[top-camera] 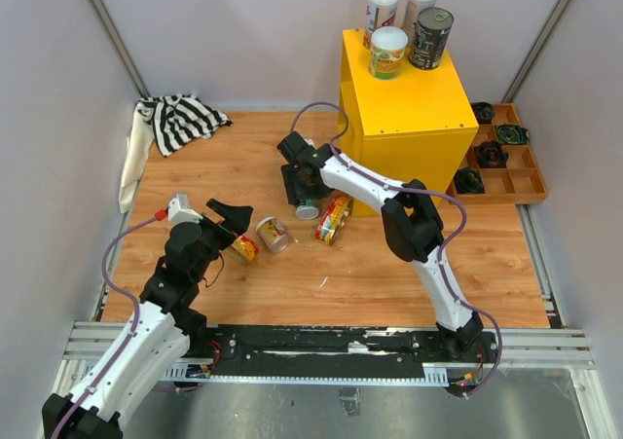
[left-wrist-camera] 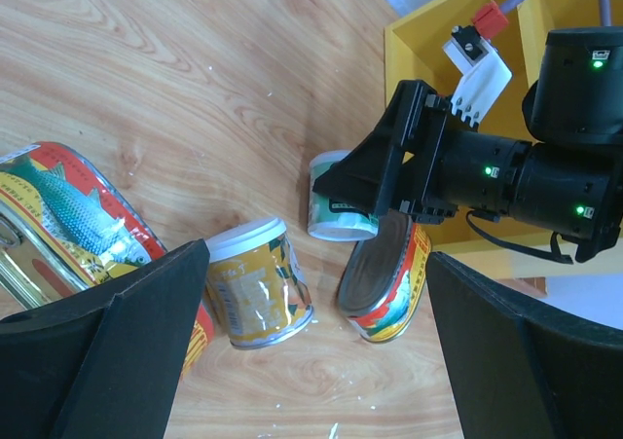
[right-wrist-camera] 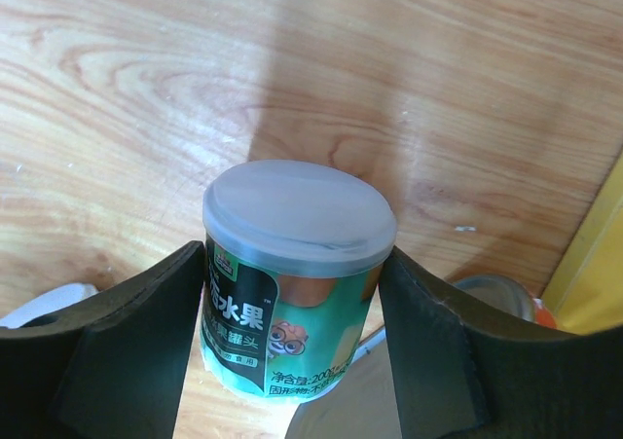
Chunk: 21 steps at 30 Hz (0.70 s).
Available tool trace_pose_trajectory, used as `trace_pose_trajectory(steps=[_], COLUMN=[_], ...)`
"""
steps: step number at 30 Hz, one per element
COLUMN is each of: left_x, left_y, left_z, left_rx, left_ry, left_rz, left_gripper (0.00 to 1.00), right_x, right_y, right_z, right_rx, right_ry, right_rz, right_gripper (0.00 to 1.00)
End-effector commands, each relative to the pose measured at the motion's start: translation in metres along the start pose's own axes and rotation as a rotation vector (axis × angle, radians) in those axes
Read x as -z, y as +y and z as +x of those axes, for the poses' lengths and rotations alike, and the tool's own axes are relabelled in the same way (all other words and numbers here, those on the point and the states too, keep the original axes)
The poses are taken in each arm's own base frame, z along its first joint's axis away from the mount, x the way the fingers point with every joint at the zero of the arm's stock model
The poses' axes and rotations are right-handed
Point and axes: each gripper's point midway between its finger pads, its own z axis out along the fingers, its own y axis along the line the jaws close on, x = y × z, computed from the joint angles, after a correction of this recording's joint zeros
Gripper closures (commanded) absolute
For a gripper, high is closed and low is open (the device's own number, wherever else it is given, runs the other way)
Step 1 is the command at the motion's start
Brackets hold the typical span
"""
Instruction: Place and organize the canned foods onto the counter
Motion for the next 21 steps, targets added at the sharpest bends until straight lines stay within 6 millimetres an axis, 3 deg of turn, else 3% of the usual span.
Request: trace_pose_trajectory(steps=[1, 5, 21], left_x=[0.002, 0.004, 0.012], left_y=[0.001, -0.001, -0.002], left_z=[-0.005, -0.008, -0.014], left_rx=[0.006, 0.007, 0.008], left_ry=[-0.018, -0.025, -0.043], left_rz=[-0.007, -0.004, -0.007], left_gripper=[0.02, 0.02, 0.02], right_x=[0.021, 0.031, 0.069], right_y=[0.009, 0.018, 0.044], right_z=[-0.005, -0.009, -0.024], right_rx=[0.050, 0.095, 0.257], right_ry=[-0.004, -0.031, -0.181], right_rz=[-0.098, -0.137, -0.227], right_gripper=[0.88, 0.99, 0.99])
